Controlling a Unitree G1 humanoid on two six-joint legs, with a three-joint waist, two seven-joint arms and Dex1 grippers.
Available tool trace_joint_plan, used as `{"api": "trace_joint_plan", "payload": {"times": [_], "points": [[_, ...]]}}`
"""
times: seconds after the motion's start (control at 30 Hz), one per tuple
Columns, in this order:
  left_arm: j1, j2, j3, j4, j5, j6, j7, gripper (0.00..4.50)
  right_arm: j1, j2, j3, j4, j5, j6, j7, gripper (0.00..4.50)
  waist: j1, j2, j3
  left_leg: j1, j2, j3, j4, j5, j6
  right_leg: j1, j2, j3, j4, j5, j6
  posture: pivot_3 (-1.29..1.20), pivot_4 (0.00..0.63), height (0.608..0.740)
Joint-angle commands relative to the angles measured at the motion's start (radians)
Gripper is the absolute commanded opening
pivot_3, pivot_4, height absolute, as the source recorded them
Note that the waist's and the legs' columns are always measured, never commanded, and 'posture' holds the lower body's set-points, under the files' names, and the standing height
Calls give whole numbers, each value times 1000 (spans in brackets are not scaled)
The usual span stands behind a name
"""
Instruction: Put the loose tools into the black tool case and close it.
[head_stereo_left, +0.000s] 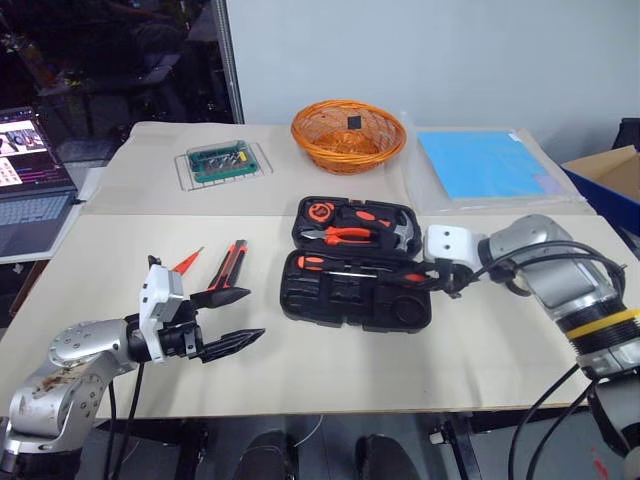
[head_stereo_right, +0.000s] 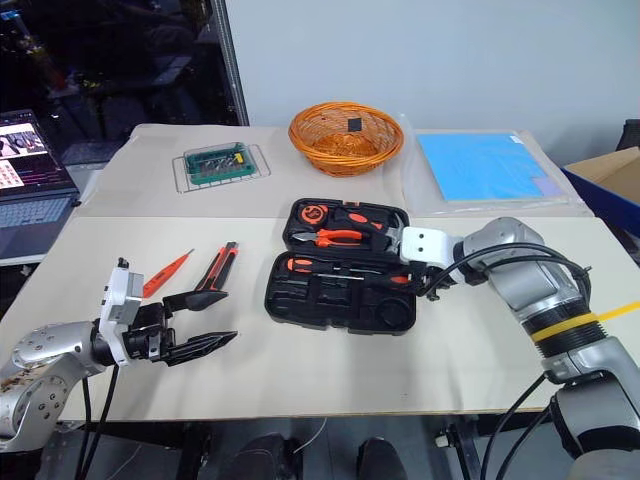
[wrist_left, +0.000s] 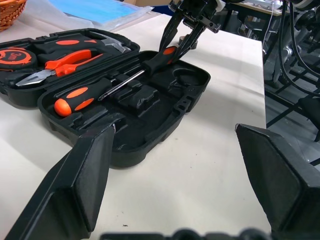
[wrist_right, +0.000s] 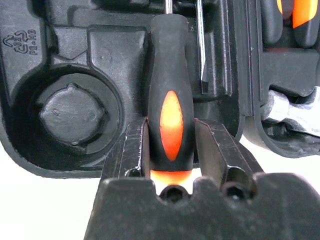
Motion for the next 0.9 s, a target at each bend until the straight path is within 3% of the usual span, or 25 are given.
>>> {"api": "trace_joint_plan", "payload": {"times": [0.03, 0.07, 0.3, 0.43, 0.5, 0.53, 0.63, 0.77, 0.83, 0.9], "points": [[-6, 11, 3, -30, -8, -16, 11, 4097, 29, 4, -34, -24, 0, -8, 0, 2884, -2, 0, 0, -1, 0, 1, 0, 0, 0, 1, 0, 0, 1, 0, 0, 0, 150, 740], [-9, 12, 2, -29, -7, -15, 13, 4097, 37, -1, -56, -36, 14, -7, 4, 3241, -2, 0, 0, -2, 0, 1, 0, 1, 0, 0, -1, 0, 2, 0, 0, 0, 150, 740], [-48, 6, -32, -11, 0, -10, 31, 4097, 70, -20, -244, -117, 201, 149, 41, 3241, -3, 0, 0, -3, 0, 1, -1, 1, 0, -1, -2, 0, 1, 0, 0, 0, 150, 740], [-82, 6, -47, -18, -8, 10, 57, 4097, 86, 32, -349, -191, 313, 329, -39, 2199, -6, 0, 0, -2, 0, 1, -2, 0, -1, -1, -6, 0, 1, 0, 0, 0, 150, 740], [-98, 4, -54, -28, -10, 22, 79, 4097, 120, 86, -392, -253, 331, 394, -146, 1377, -7, 0, 0, -2, 0, 0, -3, 0, -2, -1, -8, 0, 1, 0, -1, 0, 150, 740], [-105, 1, -55, -32, -10, 29, 95, 4097, 147, 113, -402, -282, 316, 396, -207, 1284, -7, 0, 0, -2, 0, 0, -4, 0, -2, -1, -8, 0, 1, 0, -1, 0, 150, 740], [-120, -11, -57, -42, -15, 49, 141, 4097, 228, 218, -426, -368, 287, 418, -378, 73, -8, 0, 0, -2, 0, 1, -7, 0, -3, -2, -10, 0, 1, 0, -1, 0, 150, 740], [-141, -42, -64, -43, -7, 71, 222, 4097, 342, 372, -388, -418, 232, 417, -583, 73, -7, 0, 0, -2, -1, 3, -9, 5, -7, -4, -8, -1, 1, 0, -1, 0, 150, 740], [-144, -53, -70, -43, 2, 79, 252, 4097, 381, 379, -312, -392, 166, 393, -617, 73, -7, 0, 0, -3, -1, 5, -10, 8, -4, -6, -4, 0, 1, 0, -1, 0, 150, 740], [-144, -50, -79, -47, 6, 78, 259, 4097, 393, 317, -199, -360, 72, 341, -590, 73, -7, 0, 0, -2, -2, 8, -10, 8, -2, -6, -3, 0, 1, 0, -1, 0, 150, 740]]}}
